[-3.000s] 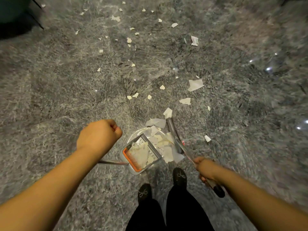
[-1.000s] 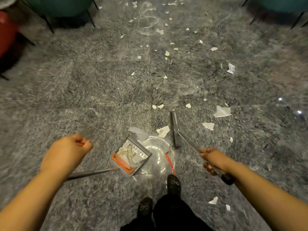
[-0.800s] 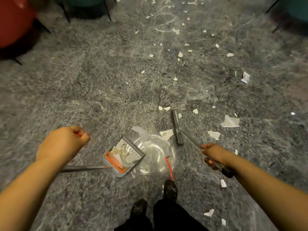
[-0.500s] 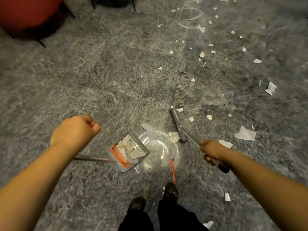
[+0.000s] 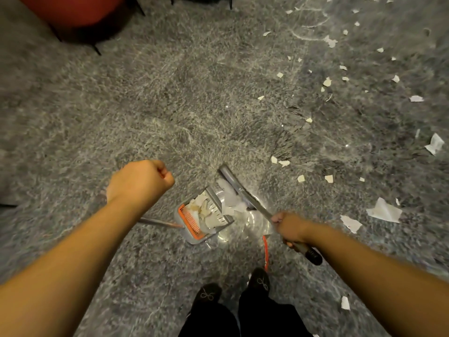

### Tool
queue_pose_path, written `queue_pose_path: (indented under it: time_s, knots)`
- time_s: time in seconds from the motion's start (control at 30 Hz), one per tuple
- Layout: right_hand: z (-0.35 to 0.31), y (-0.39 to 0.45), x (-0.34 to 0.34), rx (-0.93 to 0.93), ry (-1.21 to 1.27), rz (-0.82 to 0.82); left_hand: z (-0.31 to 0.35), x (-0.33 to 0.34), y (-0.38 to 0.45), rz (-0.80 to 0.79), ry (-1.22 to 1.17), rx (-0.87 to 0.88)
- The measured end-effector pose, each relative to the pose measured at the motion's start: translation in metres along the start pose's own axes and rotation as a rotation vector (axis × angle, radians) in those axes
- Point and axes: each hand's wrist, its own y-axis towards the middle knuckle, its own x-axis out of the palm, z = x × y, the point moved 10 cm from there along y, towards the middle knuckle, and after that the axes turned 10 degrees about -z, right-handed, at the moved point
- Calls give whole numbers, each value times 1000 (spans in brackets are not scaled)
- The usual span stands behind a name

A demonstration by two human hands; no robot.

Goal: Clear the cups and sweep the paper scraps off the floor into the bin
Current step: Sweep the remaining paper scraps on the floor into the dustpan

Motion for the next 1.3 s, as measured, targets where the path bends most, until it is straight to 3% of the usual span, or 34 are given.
queue_pose_path:
  time_s: [0.33,0.83,1.3]
  knots:
    - [-24,-13,90,-26,-67,-113,-15,-1,-10,18,-47,47]
    - [31,-89,156,-60,443,186,-18,11,-73,4,-48,346]
    - [144,-178,244,-79,932,464,63,30,-184,36,20,681]
